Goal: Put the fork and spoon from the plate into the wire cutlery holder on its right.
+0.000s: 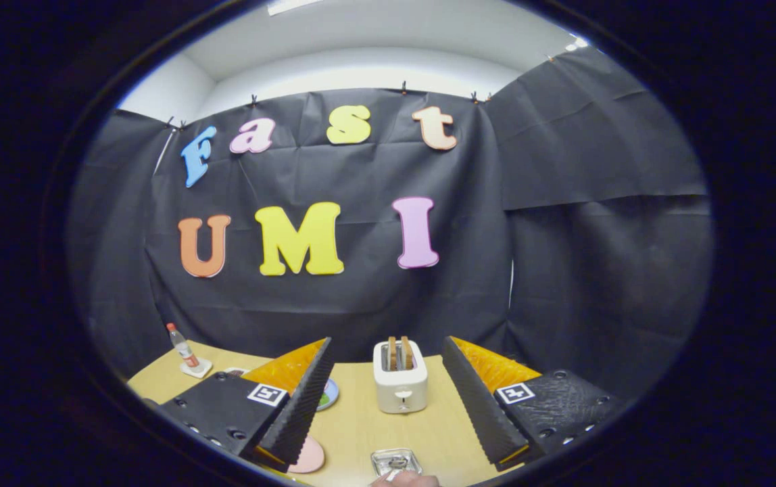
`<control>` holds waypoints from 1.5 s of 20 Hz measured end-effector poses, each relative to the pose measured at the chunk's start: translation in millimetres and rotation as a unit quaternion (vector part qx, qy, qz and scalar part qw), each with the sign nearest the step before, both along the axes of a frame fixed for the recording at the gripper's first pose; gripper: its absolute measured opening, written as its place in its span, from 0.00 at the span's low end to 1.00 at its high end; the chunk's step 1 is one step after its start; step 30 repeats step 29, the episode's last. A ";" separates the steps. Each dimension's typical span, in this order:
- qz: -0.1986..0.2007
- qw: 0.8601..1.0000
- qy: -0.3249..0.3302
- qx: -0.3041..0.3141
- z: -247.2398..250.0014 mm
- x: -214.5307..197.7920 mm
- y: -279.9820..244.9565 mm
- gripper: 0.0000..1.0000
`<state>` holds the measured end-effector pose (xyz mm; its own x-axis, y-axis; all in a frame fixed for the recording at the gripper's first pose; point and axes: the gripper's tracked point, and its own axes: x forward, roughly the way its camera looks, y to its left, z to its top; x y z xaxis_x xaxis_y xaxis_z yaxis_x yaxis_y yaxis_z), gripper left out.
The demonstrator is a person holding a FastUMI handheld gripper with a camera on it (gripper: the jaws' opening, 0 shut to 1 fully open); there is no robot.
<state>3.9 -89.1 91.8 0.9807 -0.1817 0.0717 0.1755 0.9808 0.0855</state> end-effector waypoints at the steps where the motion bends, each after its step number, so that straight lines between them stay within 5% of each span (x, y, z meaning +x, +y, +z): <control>1: -0.008 1.000 -0.026 -0.002 13.8 -6.5 -1.7 0.96; 5: -0.012 0.997 -0.075 -0.014 30.6 -16.2 5.4 0.95; 30: -0.010 0.997 -0.070 0.033 62.2 -20.3 47.4 0.95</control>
